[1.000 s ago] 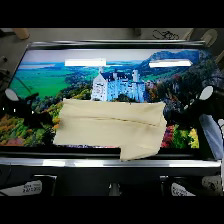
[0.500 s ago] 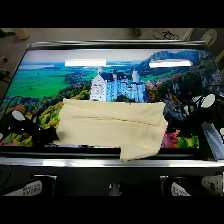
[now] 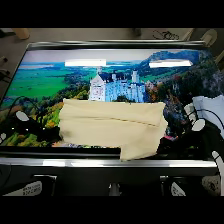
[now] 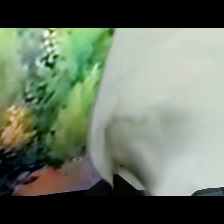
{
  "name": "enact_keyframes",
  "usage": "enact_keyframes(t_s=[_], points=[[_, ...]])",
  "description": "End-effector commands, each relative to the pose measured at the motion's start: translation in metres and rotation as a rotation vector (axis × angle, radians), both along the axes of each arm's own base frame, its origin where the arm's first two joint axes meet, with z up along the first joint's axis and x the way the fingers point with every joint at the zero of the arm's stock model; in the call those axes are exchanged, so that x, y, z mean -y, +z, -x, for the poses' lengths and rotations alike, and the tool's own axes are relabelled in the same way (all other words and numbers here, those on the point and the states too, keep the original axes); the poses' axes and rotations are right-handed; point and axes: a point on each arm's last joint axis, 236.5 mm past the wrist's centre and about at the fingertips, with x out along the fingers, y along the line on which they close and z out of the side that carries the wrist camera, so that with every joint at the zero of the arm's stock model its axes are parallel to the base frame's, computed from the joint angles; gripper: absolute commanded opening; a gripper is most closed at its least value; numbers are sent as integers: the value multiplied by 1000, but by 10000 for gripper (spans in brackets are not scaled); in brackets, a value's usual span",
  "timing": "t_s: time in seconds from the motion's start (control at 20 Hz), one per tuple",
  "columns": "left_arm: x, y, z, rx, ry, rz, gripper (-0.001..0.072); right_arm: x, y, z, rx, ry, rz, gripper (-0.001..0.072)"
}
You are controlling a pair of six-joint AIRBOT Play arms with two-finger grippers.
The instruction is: Fold the shirts.
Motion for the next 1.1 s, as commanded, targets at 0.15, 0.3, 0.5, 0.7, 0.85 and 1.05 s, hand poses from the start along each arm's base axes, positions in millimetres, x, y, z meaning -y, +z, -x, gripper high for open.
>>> enact_keyframes(t_s=[0.15, 0.3, 0.5, 0.7, 0.85, 1.05], points=[[-4, 6, -12, 68, 8, -24, 29, -33, -21, -14, 91, -98, -66, 525], [-4, 8, -13, 76, 8, -25, 29, -48, -30, -14, 86, -56, -37, 180], [-6, 24, -24, 138, -30, -28, 27, -48, 0, -24, 149, 21, -40, 24], [-20, 111, -98, 418, -18, -85, 22, 5, 80, -109, 429, 44, 196, 22], [-11, 141, -153, 521, -16, -67, 22, 1, 89, -171, 505, 15, 178, 22], [-9, 111, -208, 455, 21, -45, 24, -2, 61, -256, 553, -68, 154, 22]])
